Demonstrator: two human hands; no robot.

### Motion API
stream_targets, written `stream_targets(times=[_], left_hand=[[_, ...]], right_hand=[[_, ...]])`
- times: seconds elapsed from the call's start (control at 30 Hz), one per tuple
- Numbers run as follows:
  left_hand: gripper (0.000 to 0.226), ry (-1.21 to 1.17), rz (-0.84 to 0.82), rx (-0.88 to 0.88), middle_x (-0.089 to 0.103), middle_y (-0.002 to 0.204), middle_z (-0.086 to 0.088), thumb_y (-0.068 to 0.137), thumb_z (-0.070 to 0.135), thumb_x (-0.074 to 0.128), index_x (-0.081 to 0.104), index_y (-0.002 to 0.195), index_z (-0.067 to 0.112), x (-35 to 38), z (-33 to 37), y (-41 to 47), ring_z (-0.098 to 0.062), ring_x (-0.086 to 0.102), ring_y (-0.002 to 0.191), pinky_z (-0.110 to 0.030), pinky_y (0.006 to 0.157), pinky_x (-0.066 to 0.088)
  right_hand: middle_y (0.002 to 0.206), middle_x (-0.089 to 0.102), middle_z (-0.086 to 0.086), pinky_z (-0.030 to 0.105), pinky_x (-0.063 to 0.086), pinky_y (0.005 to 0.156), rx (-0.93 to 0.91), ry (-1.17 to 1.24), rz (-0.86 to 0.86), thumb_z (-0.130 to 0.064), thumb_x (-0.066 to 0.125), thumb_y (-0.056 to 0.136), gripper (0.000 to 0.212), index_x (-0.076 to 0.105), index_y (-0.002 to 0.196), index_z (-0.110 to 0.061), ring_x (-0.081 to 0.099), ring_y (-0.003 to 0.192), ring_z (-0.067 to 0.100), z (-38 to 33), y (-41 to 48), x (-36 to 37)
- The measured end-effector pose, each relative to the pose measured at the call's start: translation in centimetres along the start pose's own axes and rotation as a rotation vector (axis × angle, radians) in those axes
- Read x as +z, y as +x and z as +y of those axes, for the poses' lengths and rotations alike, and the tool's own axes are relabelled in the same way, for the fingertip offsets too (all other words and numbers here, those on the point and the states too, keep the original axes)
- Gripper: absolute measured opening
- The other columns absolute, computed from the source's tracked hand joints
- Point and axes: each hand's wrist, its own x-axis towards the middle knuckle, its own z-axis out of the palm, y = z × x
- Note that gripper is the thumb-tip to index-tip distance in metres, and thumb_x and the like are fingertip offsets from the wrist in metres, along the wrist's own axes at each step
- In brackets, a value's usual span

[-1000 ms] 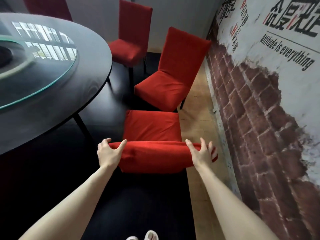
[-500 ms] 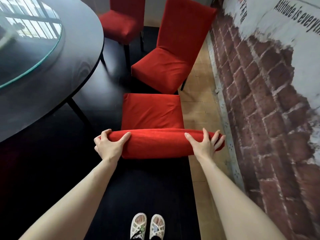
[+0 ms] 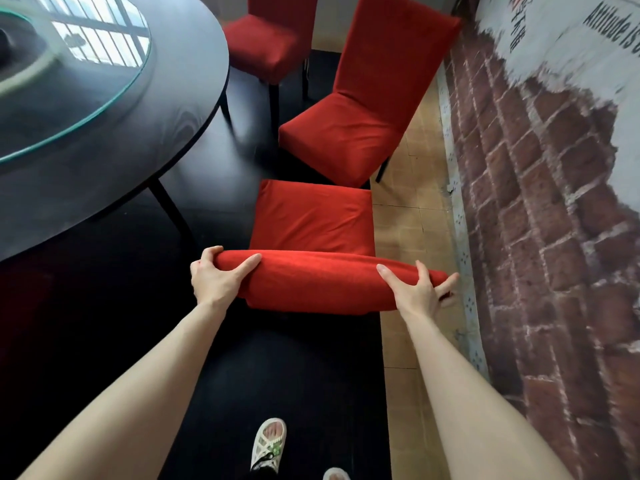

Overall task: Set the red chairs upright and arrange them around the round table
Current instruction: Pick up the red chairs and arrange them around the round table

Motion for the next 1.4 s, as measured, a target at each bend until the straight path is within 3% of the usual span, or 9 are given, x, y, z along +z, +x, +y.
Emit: stream_targets(times=[0.2, 0.87, 1.03, 1.4], left_hand=[[0.072, 0.019, 0.041, 0.026, 0.05, 0.125, -0.01, 0.065, 0.056, 0.083, 0.059, 0.123, 0.022, 0.3, -0.2, -0.6, -0.025, 0.052, 0.115, -0.028, 0.099, 0.039], [0.068, 0.01, 0.115, -0.011, 0.047, 0.115, -0.004, 0.064, 0.056, 0.083, 0.06, 0.117, 0.021, -0.6, -3.2, -6.8, -0.022, 0.053, 0.11, -0.026, 0.094, 0.039], [0.07, -0.019, 0.158, -0.051, 0.048, 0.12, -0.007, 0.064, 0.058, 0.083, 0.059, 0.118, 0.02, -0.4, -4.4, -10.2, -0.023, 0.053, 0.109, -0.031, 0.097, 0.042], [0.071, -0.073, 0.211, -0.095, 0.048, 0.124, -0.008, 0.065, 0.056, 0.083, 0.058, 0.121, 0.02, -0.2, -5.9, -15.2, -0.024, 0.053, 0.113, -0.028, 0.094, 0.04]], right_hand=[[0.152, -0.001, -0.005, 0.054, 0.042, 0.099, -0.044, -0.025, 0.035, -0.076, 0.069, 0.065, 0.082, 0.051, 0.13, -0.029, 0.008, 0.137, 0.036, 0.8, 0.2, 0.2], [0.15, 0.003, -0.005, 0.053, 0.044, 0.098, -0.129, -0.016, -0.018, -0.073, 0.07, 0.067, 0.076, 0.051, 0.125, -0.028, 0.011, 0.134, 0.034, 4.5, -1.6, -1.5], [0.15, 0.004, -0.004, 0.049, 0.041, 0.095, -0.188, 0.008, -0.06, -0.067, 0.073, 0.07, 0.069, 0.053, 0.122, -0.026, 0.007, 0.137, 0.033, 5.7, -1.5, -2.7], [0.15, 0.001, -0.006, 0.048, 0.039, 0.099, -0.236, -0.012, -0.12, -0.067, 0.072, 0.07, 0.073, 0.05, 0.128, -0.028, 0.007, 0.138, 0.034, 8.2, -2.2, -4.5]])
